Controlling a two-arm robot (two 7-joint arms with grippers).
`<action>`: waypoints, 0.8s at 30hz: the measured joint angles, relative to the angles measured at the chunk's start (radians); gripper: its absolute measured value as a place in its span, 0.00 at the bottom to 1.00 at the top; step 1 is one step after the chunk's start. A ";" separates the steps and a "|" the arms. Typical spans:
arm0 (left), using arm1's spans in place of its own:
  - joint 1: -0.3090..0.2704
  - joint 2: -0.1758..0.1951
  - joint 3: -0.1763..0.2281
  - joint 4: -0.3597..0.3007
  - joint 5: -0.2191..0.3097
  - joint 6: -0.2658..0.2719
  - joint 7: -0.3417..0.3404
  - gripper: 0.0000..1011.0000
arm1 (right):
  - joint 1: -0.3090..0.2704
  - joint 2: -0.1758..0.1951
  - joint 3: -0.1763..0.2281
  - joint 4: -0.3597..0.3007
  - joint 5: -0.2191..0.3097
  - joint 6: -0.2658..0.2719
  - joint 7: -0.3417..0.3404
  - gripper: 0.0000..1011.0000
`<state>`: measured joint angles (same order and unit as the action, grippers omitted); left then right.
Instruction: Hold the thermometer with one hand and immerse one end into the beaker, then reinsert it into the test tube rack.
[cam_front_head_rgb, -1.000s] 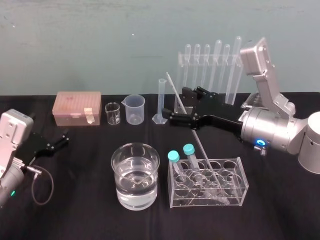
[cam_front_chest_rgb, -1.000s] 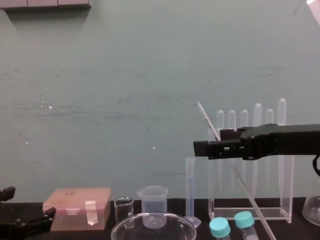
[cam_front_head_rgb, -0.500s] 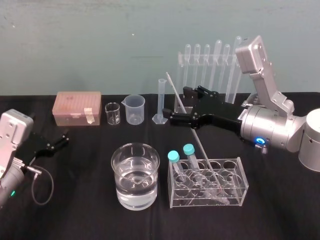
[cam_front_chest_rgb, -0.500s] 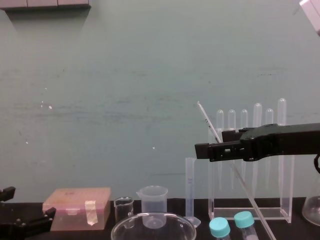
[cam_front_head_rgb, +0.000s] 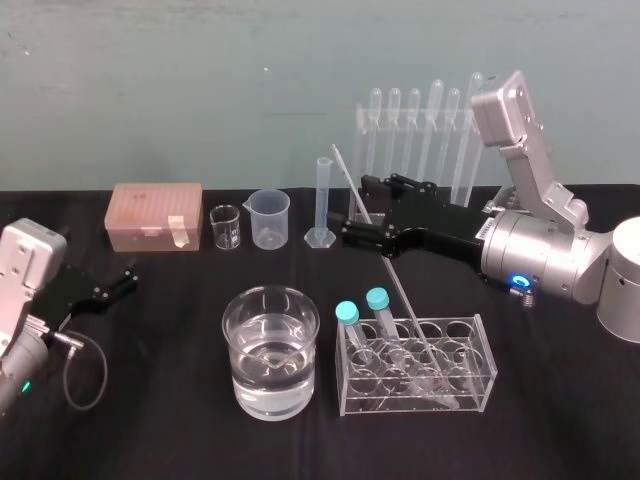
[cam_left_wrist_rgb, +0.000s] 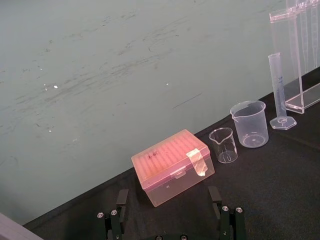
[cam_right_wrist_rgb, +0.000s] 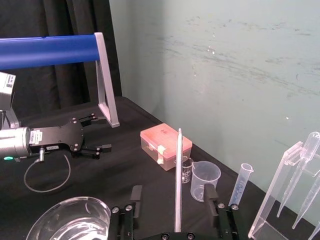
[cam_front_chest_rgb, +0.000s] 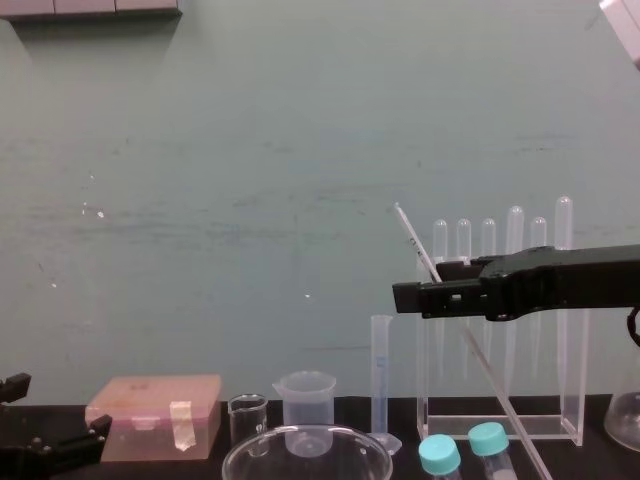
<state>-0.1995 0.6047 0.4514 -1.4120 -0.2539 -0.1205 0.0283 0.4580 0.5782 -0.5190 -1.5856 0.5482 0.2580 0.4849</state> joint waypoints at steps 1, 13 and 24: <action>0.000 0.000 0.000 0.000 0.000 0.000 0.000 1.00 | 0.000 0.000 0.000 0.000 0.000 0.000 0.000 0.78; 0.000 0.000 0.000 0.000 0.000 0.000 0.000 1.00 | 0.000 0.000 0.000 0.000 0.001 -0.002 0.001 0.42; 0.000 0.000 0.000 0.000 0.000 0.000 0.000 1.00 | 0.000 0.000 0.000 0.000 0.001 -0.002 0.002 0.07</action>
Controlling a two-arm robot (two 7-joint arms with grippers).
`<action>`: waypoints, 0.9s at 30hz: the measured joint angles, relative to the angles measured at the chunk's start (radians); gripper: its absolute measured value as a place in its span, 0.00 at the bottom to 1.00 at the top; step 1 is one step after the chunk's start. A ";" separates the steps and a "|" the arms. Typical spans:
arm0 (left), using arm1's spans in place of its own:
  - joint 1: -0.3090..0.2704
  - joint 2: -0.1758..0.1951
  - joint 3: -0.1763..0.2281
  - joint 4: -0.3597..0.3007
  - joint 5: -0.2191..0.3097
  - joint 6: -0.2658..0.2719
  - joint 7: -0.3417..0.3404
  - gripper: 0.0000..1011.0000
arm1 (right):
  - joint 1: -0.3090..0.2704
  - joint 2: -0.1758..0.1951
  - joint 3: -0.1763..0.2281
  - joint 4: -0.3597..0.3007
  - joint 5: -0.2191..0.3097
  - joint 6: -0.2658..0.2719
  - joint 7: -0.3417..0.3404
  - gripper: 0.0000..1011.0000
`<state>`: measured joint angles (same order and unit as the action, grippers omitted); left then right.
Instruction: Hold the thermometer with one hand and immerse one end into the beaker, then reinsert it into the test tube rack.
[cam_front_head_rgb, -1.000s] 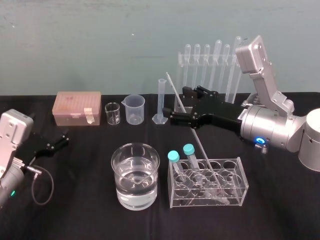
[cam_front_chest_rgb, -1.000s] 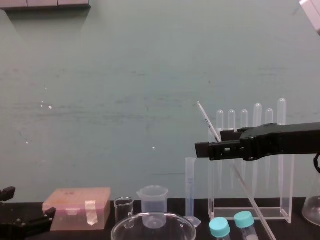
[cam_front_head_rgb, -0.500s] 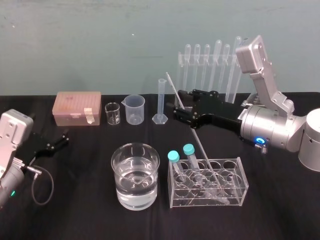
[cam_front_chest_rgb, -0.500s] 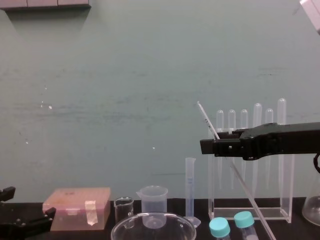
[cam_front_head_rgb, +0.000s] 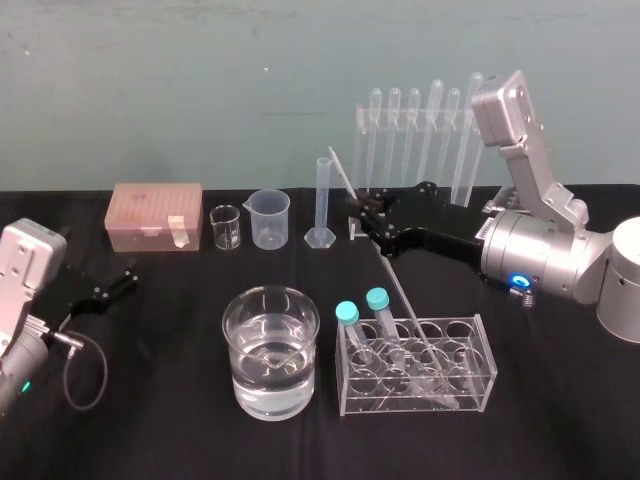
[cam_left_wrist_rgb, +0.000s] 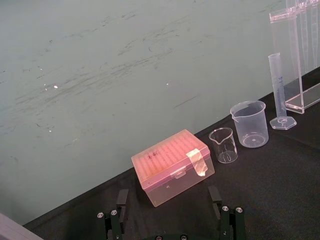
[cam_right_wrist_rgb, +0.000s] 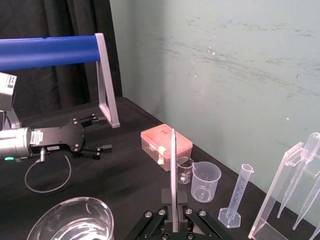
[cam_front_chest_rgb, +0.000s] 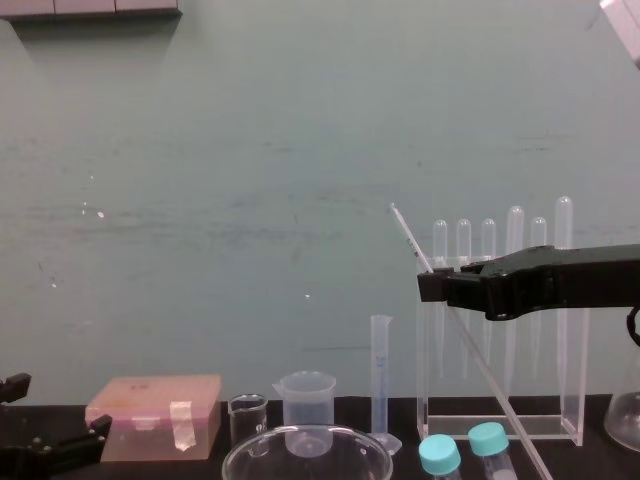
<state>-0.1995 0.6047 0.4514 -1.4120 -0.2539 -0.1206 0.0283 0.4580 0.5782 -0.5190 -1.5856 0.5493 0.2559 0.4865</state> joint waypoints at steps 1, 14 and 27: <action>0.000 0.000 0.000 0.000 0.000 0.000 0.000 1.00 | 0.000 0.000 0.000 0.000 0.000 0.000 0.000 0.06; 0.000 0.000 0.000 0.000 0.000 0.000 0.000 1.00 | -0.066 -0.024 0.080 -0.007 0.045 -0.164 0.018 0.05; 0.000 0.000 0.000 0.000 0.000 0.000 0.000 1.00 | -0.150 -0.024 0.258 -0.105 0.227 -0.349 0.081 0.05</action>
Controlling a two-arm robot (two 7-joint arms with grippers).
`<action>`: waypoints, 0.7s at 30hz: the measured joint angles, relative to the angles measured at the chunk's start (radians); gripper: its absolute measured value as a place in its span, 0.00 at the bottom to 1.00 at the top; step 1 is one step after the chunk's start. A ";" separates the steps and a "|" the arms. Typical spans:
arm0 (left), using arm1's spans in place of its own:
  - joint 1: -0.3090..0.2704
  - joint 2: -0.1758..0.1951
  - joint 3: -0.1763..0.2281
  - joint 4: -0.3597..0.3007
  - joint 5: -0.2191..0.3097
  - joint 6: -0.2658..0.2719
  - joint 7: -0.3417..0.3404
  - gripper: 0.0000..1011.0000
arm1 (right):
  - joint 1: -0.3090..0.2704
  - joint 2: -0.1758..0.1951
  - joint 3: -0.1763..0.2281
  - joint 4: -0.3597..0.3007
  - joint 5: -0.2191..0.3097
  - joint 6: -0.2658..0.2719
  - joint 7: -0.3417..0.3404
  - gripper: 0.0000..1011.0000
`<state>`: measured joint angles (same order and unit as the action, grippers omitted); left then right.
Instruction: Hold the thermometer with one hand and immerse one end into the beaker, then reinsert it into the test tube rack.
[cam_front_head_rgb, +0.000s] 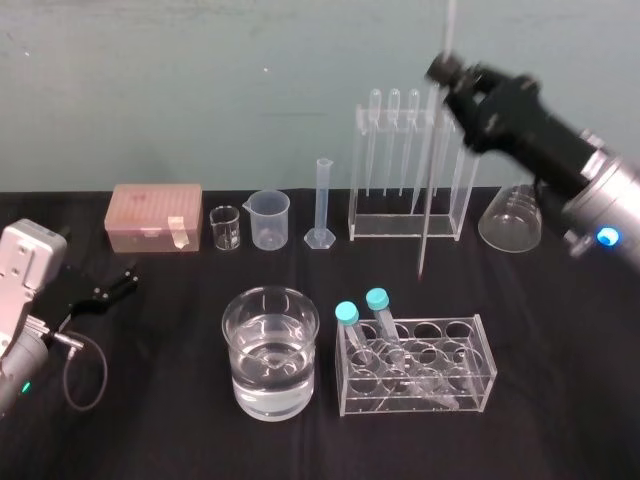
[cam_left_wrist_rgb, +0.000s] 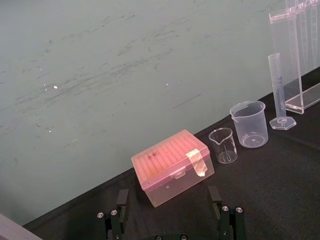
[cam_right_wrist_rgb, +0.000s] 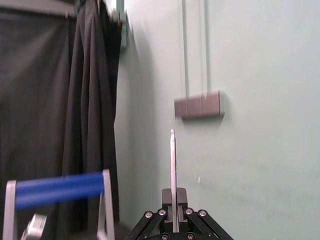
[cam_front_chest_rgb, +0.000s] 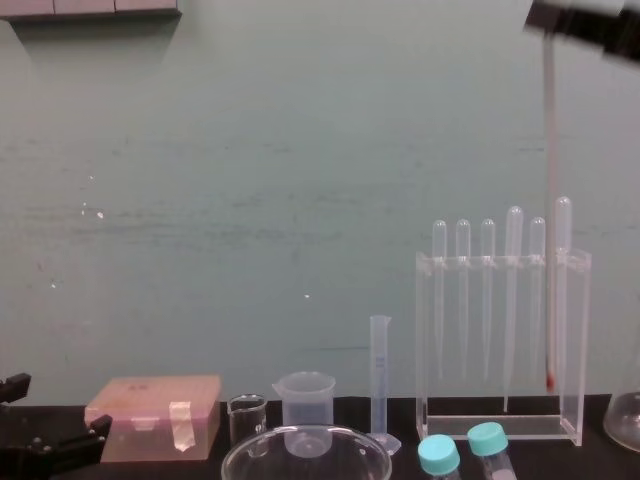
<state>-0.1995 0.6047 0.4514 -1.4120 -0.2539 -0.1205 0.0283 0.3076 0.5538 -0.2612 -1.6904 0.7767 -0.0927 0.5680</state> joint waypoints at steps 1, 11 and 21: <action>0.000 0.000 0.000 0.000 0.000 0.000 0.000 1.00 | 0.004 0.000 0.008 -0.005 0.008 0.000 0.000 0.05; 0.000 0.000 0.000 0.000 0.000 0.000 0.000 1.00 | 0.183 -0.069 -0.051 0.032 0.082 0.017 0.060 0.05; 0.000 0.000 0.000 0.000 0.000 0.000 0.000 1.00 | 0.258 -0.148 -0.193 0.077 0.131 0.065 0.147 0.05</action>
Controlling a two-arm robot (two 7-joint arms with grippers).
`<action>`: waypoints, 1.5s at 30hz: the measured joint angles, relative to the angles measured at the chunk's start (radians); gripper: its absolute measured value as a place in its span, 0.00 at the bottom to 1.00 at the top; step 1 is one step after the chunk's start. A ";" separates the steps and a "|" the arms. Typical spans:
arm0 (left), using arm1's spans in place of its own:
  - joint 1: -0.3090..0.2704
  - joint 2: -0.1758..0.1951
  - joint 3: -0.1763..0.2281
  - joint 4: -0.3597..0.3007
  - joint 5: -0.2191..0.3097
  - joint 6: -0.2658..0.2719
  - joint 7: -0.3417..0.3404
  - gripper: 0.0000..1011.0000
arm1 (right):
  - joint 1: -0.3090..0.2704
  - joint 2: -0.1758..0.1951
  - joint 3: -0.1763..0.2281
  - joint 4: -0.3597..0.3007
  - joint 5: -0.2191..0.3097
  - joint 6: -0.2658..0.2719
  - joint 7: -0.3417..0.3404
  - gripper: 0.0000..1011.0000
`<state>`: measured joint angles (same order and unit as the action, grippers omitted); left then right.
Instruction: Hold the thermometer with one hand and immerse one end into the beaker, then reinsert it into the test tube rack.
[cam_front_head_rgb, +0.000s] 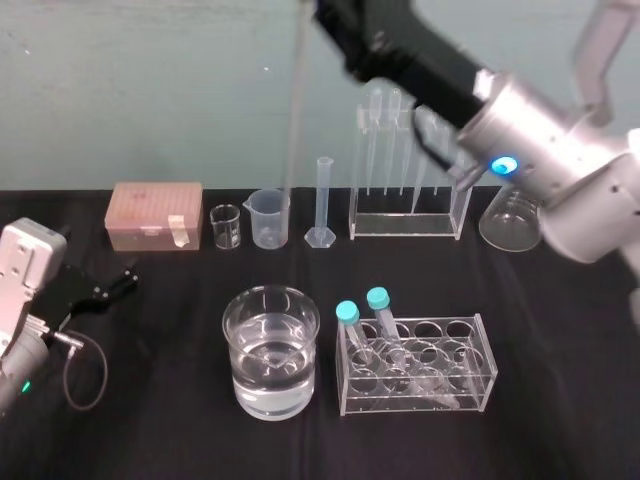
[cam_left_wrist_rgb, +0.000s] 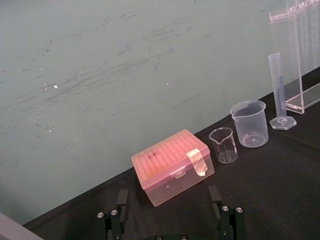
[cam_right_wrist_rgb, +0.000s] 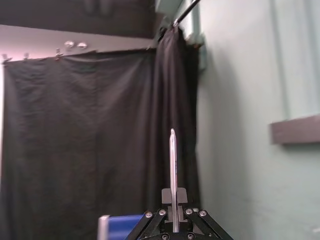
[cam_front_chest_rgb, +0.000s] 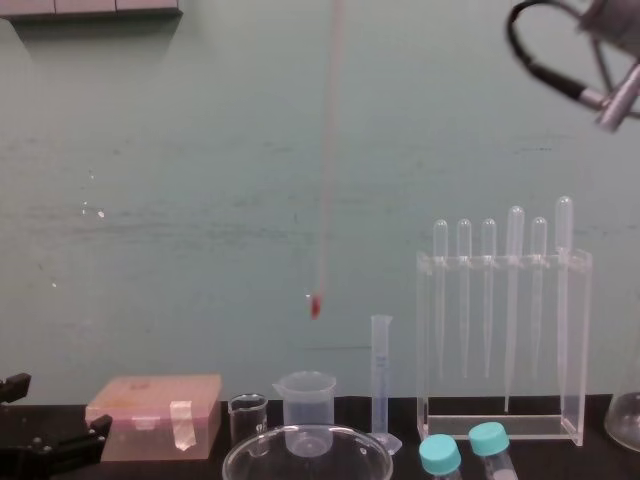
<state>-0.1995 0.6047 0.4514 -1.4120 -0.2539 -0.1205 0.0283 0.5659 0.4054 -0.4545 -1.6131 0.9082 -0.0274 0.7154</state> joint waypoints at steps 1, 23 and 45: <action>0.000 0.000 0.000 0.000 0.000 0.000 0.000 1.00 | 0.003 -0.005 -0.022 0.008 0.005 0.009 0.015 0.05; 0.000 0.000 0.000 0.000 0.000 0.000 0.000 1.00 | 0.000 -0.026 -0.169 0.252 -0.061 -0.096 0.154 0.05; 0.000 0.000 0.000 0.000 0.000 0.000 0.000 1.00 | -0.026 -0.067 -0.165 0.337 -0.125 -0.158 0.174 0.05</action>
<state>-0.1995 0.6047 0.4514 -1.4120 -0.2539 -0.1205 0.0283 0.5397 0.3388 -0.6197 -1.2766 0.7833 -0.1851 0.8898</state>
